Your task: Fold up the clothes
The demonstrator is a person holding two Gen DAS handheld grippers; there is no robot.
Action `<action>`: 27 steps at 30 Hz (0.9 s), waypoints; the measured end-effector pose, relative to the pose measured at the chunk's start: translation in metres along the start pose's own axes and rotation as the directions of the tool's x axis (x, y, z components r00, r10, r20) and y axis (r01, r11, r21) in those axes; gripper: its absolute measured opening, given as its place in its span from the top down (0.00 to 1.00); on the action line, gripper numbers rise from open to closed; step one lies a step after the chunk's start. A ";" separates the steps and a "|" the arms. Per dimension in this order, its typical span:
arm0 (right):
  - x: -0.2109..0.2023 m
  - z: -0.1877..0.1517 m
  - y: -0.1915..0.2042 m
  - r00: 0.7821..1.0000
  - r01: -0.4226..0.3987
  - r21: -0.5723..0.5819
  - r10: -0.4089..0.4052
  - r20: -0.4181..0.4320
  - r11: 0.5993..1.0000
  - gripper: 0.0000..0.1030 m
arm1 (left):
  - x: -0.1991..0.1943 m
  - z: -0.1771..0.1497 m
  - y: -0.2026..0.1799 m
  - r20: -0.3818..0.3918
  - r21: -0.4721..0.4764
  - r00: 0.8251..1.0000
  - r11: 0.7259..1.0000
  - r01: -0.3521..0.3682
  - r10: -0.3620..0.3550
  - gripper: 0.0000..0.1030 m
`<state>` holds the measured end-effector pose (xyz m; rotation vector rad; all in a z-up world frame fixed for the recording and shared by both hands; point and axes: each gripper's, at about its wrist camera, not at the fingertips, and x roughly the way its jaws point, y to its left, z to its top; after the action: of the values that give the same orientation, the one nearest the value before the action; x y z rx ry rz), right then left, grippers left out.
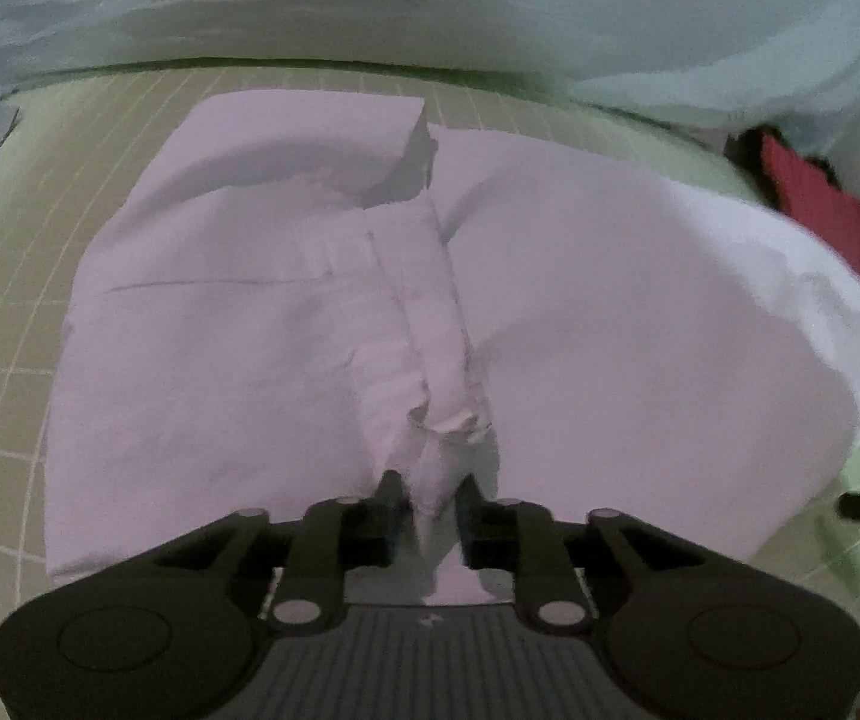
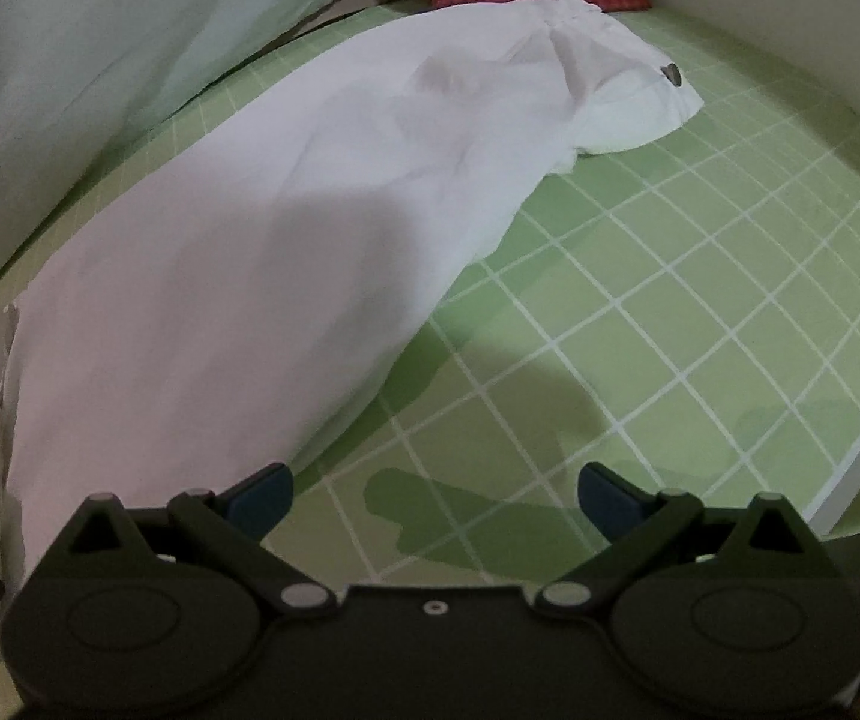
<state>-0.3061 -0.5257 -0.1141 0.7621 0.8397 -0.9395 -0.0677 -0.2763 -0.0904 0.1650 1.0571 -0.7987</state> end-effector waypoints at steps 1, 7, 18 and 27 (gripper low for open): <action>0.000 0.002 0.000 1.000 -0.005 -0.001 0.005 0.003 1.000 0.01 | -0.007 0.001 0.000 0.016 -0.026 1.000 0.999 0.022 -0.022 0.66; 0.002 0.013 0.003 1.000 -0.021 -0.045 0.021 0.013 0.999 0.01 | -0.034 0.015 0.019 0.146 -0.187 0.987 0.978 0.088 -0.061 0.47; 0.005 0.042 -0.011 0.999 0.023 -0.056 -0.021 0.038 0.998 0.00 | 0.037 0.023 -0.012 0.013 -0.017 0.985 0.985 -0.174 0.175 0.48; 0.012 0.054 -0.024 0.999 0.039 -0.055 -0.039 0.007 0.998 0.00 | 0.037 0.014 -0.018 0.053 0.039 0.979 0.979 -0.198 0.196 0.89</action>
<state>-0.3093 -0.5850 -0.1040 0.6973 0.8743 -0.9493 -0.0609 -0.3149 -0.1100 0.2818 0.9609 -0.6440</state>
